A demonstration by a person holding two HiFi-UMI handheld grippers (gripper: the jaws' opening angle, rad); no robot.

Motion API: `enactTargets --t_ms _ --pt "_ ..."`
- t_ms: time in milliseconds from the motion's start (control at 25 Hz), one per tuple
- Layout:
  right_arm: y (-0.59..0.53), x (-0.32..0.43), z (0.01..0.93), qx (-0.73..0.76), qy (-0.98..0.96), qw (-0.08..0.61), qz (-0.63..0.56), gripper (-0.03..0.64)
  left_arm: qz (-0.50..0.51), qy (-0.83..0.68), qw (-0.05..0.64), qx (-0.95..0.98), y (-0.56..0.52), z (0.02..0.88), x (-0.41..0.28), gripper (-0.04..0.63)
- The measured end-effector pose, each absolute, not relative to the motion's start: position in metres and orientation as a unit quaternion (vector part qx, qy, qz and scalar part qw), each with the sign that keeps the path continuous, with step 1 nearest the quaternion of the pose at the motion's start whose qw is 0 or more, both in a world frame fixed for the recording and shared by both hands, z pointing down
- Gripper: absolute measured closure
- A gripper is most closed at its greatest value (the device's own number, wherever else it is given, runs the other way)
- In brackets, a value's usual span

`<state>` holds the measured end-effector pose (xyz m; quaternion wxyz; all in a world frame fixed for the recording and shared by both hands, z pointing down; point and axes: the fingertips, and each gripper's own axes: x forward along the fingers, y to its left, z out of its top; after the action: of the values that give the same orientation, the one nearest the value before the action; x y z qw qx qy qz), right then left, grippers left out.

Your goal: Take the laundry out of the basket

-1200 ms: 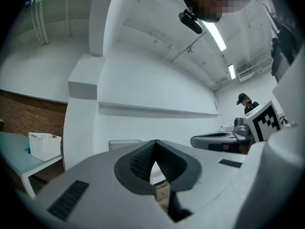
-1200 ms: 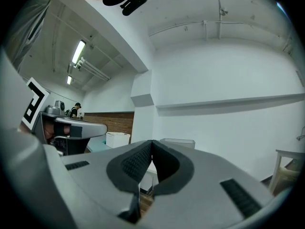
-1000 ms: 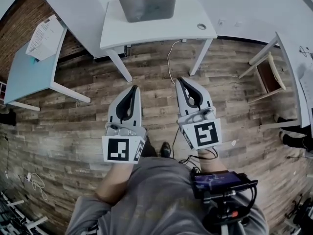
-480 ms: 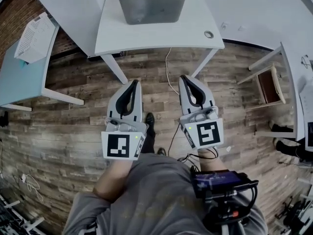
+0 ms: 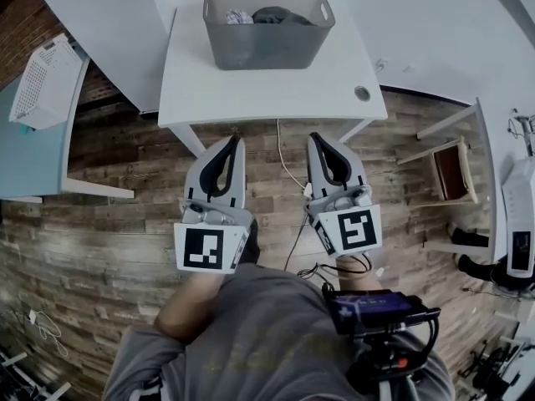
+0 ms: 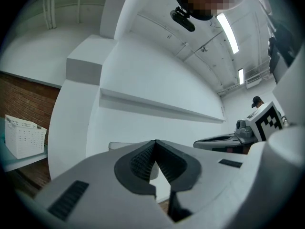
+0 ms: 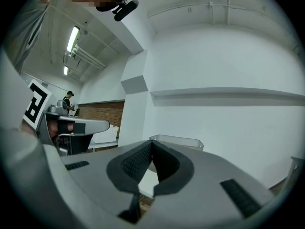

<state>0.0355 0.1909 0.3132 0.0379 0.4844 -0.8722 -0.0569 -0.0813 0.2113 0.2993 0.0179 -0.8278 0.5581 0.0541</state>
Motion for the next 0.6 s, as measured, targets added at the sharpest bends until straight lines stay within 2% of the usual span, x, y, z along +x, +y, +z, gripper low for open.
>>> enactTargets --t_ms 600 --pt "0.104 0.007 0.285 0.484 -0.87 0.034 -0.084 0.609 0.07 0.532 0.013 -0.844 0.129 0.299 -0.095 0.588"
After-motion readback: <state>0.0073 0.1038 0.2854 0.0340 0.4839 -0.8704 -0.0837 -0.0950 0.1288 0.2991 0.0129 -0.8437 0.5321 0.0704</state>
